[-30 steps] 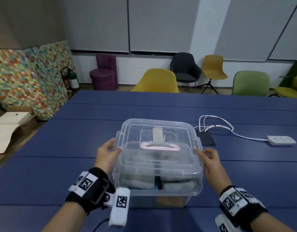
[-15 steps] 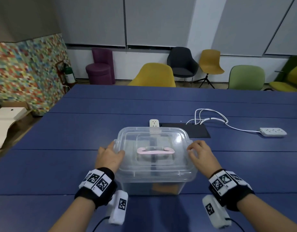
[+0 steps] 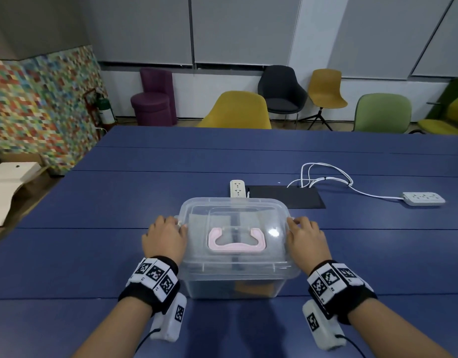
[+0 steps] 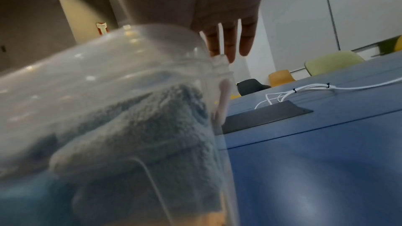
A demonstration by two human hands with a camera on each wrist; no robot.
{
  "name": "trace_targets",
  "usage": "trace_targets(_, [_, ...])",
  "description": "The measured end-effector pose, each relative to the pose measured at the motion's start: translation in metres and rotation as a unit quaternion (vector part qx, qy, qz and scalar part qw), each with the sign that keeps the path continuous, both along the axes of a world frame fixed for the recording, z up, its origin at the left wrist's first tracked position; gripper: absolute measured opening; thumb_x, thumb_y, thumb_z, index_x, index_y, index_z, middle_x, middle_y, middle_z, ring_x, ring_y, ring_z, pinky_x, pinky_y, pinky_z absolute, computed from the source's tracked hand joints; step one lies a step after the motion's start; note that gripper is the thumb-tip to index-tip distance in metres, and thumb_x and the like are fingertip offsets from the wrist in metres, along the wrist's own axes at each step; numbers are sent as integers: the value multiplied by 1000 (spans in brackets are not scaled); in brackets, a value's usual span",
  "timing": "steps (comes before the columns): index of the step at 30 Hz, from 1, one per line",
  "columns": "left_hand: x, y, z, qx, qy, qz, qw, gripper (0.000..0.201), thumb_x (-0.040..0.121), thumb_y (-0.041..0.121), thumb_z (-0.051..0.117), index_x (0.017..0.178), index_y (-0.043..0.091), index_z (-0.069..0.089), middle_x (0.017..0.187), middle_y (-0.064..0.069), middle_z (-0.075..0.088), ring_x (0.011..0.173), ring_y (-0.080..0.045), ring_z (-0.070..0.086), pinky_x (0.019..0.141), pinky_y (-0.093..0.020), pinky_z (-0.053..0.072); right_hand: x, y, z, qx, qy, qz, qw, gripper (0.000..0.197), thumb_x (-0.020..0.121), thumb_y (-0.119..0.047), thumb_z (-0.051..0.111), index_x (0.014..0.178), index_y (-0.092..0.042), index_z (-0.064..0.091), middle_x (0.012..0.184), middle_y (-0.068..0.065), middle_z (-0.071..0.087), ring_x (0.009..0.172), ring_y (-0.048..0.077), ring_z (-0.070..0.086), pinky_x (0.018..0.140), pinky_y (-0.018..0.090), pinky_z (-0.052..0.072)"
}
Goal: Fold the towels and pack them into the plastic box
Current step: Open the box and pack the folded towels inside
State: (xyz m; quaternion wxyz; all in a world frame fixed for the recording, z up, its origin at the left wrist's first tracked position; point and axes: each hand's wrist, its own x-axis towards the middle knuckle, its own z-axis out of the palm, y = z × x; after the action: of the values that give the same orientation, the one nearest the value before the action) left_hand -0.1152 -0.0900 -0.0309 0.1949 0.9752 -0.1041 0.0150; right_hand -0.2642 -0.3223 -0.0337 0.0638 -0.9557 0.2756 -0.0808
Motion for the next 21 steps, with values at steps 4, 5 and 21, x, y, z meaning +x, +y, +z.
trace_targets(4, [-1,2,-2,-66,46,22,996,37,94,38,44,121,15,53,124,-7,46,109,-29,52,89,-41,41,-4,-2,-7,-33,-18,13,999,35,66,-3,76,100,-2,68,86,17,64,70,38,61,54,42,50])
trace_targets(5, [-2,2,-3,-83,60,27,994,36,93,38,45,121,16,52,124,-8,45,110,-29,50,88,-41,42,-5,-2,-7,-6,-31,7,999,34,76,-4,69,110,-3,64,96,18,62,81,40,59,62,45,49])
trace_targets(21, [19,-10,-13,-274,249,67,926,71,91,45,47,149,18,13,150,-15,31,134,-33,36,111,-45,29,14,-12,1,111,-7,-60,992,43,97,-27,38,140,-29,37,134,12,38,118,29,41,97,40,39])
